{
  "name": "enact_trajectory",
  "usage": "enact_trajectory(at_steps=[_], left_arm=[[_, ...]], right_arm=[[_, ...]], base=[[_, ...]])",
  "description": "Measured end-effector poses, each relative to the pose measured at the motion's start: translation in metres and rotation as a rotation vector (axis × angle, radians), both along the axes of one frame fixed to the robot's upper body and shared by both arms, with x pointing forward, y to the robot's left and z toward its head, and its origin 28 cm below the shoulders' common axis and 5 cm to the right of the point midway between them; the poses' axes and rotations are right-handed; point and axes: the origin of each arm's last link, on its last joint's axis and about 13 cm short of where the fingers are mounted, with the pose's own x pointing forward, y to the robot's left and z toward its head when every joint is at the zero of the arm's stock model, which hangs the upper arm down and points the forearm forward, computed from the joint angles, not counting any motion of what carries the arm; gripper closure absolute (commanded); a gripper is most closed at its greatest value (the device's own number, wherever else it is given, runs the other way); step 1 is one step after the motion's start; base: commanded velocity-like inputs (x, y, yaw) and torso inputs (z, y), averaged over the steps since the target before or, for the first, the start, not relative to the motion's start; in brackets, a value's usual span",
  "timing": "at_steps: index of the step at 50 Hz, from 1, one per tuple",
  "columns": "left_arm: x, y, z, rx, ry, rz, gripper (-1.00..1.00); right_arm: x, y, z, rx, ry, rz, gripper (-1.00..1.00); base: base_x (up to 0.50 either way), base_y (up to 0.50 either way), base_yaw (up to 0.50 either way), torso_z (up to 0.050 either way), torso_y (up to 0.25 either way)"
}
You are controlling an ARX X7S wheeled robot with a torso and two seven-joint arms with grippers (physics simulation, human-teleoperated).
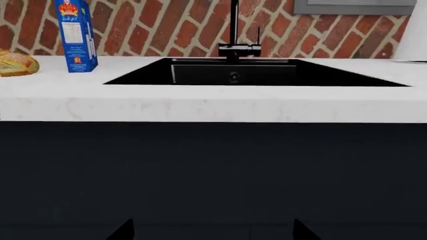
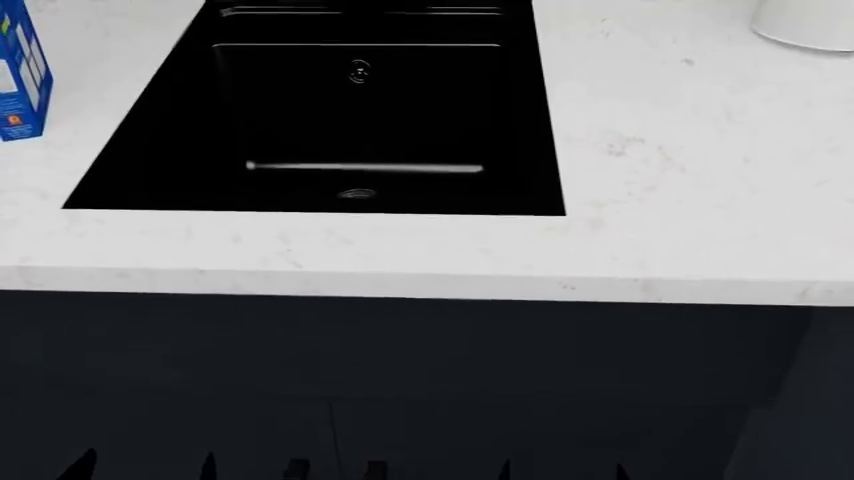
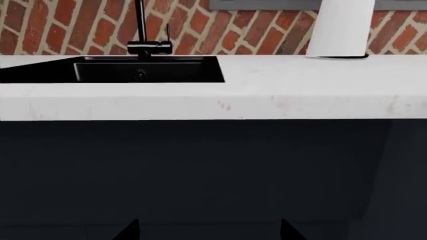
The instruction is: Turn the sink spout to the right.
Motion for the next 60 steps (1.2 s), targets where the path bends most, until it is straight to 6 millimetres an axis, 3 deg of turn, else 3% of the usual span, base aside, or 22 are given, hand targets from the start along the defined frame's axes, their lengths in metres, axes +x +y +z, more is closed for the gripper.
enact_trajectory(at_steps=[27,37,46,60], left_arm=[[0.0,0.0,0.001,-0.009,0.005,-0.013,-1.0],[-0.002,0.0,0.004,-0.019,-0.015,-0.005,-1.0],[-0.003,0.001,0.017,-0.015,-0.046,0.011,-1.0],[-0.001,0.006,0.057,-0.01,-0.121,0.043,-1.0]], right_arm=[[0.0,-0.001,0.0,0.001,0.002,-0.014,-1.0],[-0.001,-0.001,0.005,-0.007,-0.01,-0.027,-1.0],[0.0,-0.003,0.024,-0.024,-0.036,-0.04,-1.0],[0.003,-0.013,0.07,-0.071,-0.12,-0.062,-1.0]], base=[[0.0,0.0,0.0,0.05,0.0],[0.0,0.0,0.0,0.0,0.0],[0.0,0.0,0.0,0.0,0.0],[0.0,0.0,0.0,0.0,0.0]])
